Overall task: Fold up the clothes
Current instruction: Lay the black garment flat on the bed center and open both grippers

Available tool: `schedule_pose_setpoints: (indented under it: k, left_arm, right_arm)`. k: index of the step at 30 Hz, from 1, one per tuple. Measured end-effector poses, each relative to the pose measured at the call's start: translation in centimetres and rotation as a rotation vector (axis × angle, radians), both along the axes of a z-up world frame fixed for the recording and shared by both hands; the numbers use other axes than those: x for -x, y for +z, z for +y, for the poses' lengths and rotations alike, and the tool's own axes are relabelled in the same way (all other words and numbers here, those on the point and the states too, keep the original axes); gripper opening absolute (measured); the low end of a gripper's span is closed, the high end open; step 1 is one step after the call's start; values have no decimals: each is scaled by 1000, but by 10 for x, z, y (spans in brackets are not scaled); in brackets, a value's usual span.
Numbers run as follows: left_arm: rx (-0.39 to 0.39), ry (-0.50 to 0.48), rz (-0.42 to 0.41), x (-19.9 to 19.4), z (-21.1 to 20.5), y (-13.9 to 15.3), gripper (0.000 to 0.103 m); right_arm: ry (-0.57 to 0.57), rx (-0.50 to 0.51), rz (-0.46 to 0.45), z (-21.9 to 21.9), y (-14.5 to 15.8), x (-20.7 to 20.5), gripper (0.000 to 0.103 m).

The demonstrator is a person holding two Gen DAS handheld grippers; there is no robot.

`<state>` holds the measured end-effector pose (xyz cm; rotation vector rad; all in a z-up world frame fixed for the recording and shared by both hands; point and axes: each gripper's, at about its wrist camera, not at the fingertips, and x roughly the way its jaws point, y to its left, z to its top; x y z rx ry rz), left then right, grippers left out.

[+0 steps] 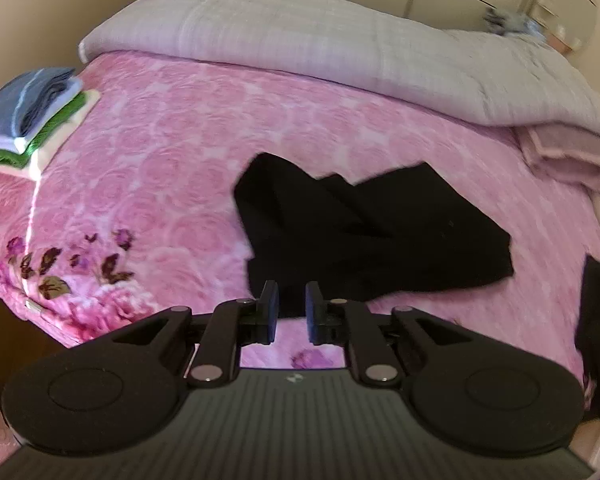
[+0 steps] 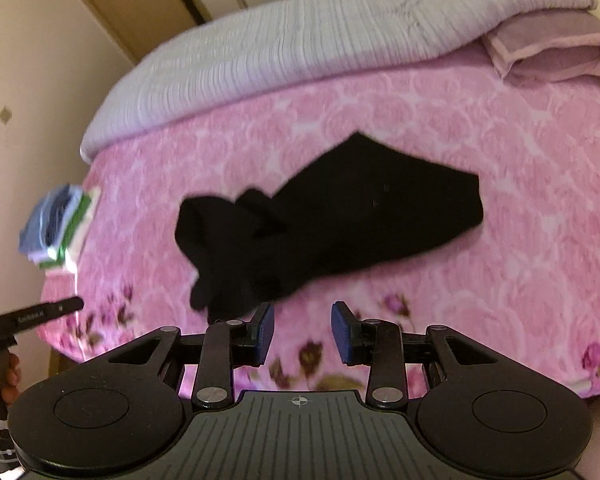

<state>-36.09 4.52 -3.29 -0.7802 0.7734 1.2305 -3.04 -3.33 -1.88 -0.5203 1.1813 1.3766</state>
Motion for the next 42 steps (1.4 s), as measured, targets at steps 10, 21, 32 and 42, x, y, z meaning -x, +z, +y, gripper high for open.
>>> schedule_pose_setpoints:
  k: [10,21,32,42]
  left_arm:
    - [-29,-55,93,-69,-100,1,26]
    - [-33,-31,124,-85,-176,5,28]
    - [-53,-26,133,-81,-189,10,29]
    - [-49,-68,123,-79,-167,8,30]
  right_arm:
    - [-5,40,-27,-77,-22,-18,36]
    - [22,44,-41,-132,-30,-27,36]
    - [34,4,-57,-150,-26,-26,36]
    - [10,-2,-71,-134,-24,-23,36]
